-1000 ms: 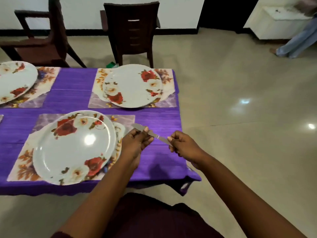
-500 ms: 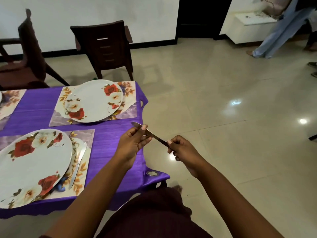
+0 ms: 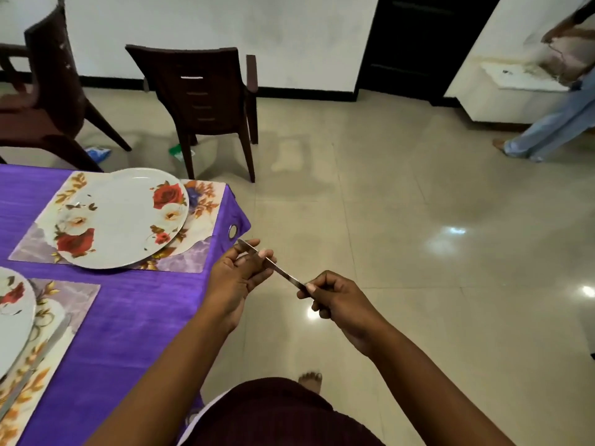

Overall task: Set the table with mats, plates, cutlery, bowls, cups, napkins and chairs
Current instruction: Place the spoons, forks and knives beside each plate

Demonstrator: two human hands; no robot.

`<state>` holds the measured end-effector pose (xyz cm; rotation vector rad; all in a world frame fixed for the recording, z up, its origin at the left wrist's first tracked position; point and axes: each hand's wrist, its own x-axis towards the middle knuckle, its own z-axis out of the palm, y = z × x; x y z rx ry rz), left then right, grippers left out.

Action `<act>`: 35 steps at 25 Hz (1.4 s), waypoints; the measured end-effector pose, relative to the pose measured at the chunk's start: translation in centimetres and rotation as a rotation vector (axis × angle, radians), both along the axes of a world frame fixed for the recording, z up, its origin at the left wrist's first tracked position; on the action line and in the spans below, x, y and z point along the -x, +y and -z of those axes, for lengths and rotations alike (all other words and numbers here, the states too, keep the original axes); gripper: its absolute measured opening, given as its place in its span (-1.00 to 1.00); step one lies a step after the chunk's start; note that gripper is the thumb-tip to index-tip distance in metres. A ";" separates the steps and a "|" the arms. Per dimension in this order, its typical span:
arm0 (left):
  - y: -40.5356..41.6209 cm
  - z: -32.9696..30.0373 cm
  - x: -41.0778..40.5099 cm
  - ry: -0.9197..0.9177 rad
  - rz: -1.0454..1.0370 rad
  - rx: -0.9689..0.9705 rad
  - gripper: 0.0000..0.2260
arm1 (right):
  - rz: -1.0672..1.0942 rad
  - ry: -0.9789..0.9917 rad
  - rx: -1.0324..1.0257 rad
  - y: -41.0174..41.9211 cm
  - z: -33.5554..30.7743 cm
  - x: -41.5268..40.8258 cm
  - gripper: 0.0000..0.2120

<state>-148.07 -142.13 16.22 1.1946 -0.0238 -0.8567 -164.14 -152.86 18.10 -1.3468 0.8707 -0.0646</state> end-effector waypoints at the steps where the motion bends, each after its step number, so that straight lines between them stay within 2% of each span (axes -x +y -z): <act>1: -1.6 -0.3 -0.6 0.003 -0.030 0.019 -0.76 | -0.010 -0.004 0.007 -2.3 -0.3 -1.0 -0.87; 7: -6.9 -1.6 -4.7 -0.022 -0.189 0.029 -0.75 | -0.099 -0.053 0.053 -12.0 -1.5 -8.2 -0.91; 12: -9.6 0.0 -7.7 -0.013 -0.500 -0.003 -0.73 | -0.239 -0.080 -0.033 -17.4 0.4 -15.7 -0.88; 19: -17.5 0.7 -13.8 0.068 -0.882 -0.043 -0.68 | -0.514 -0.039 -0.067 -27.7 1.4 -27.1 -0.88; 24: -22.4 -0.5 -19.4 -0.021 -1.046 -0.034 -0.66 | -0.773 -0.079 0.017 -33.3 0.1 -37.0 -0.88; 29: -23.3 -0.6 -23.0 0.013 -1.279 -0.108 -0.73 | -1.056 -0.082 0.035 -33.5 -0.6 -46.7 -0.88; 32: -21.9 -0.1 -25.7 0.046 -1.410 -0.184 -0.77 | -1.213 -0.089 0.018 -31.0 -0.2 -52.6 -0.88; 35: -20.0 0.4 -29.3 0.077 -1.557 -0.174 -0.76 | -1.350 -0.103 0.086 -27.6 0.6 -58.2 -0.90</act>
